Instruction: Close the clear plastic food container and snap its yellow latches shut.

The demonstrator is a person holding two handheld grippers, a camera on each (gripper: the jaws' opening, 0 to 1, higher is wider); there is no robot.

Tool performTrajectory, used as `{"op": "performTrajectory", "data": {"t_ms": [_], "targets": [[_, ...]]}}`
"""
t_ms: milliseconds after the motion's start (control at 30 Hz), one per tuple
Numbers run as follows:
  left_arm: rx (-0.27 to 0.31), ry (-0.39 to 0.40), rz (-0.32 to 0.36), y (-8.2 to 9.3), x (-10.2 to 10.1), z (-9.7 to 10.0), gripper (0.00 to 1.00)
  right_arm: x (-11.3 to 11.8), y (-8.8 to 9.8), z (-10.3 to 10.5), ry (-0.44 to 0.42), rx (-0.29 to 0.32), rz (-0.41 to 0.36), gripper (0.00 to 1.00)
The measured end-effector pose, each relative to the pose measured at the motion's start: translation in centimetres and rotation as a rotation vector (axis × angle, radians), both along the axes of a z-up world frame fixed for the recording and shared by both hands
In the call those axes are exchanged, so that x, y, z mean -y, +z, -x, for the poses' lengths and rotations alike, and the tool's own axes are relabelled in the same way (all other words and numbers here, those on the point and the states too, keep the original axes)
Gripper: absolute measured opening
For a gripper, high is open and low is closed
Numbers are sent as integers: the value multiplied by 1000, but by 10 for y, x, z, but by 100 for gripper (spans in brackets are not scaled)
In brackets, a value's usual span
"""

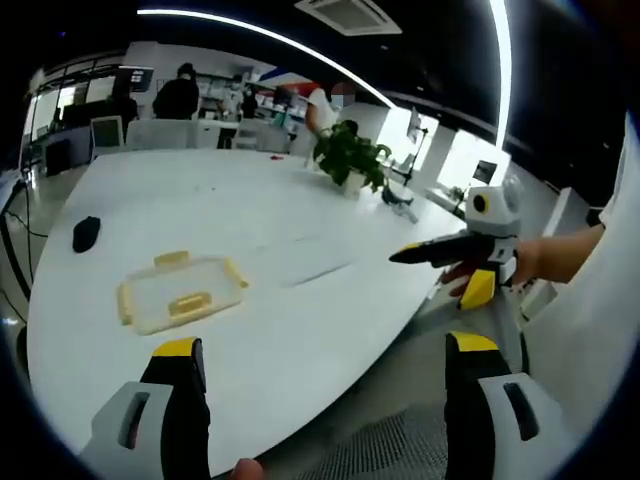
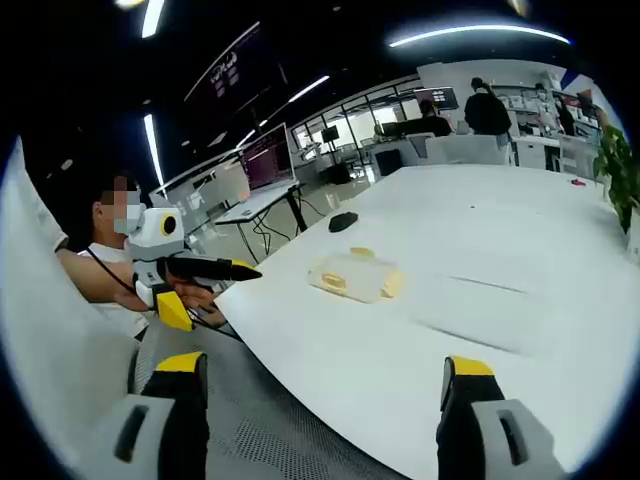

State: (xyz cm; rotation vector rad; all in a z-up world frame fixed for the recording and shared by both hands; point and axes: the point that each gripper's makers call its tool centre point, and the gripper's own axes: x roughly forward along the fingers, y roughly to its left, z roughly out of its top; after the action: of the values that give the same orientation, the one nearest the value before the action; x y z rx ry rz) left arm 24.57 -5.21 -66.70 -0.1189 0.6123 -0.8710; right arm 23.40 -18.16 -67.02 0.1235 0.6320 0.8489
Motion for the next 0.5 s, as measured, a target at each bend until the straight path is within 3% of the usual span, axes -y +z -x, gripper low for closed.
{"op": "performTrajectory", "data": {"t_ms": [500], "targets": [[0,1,11,2,0,0,99,0,0,-1,-2,4,-1,97]]}}
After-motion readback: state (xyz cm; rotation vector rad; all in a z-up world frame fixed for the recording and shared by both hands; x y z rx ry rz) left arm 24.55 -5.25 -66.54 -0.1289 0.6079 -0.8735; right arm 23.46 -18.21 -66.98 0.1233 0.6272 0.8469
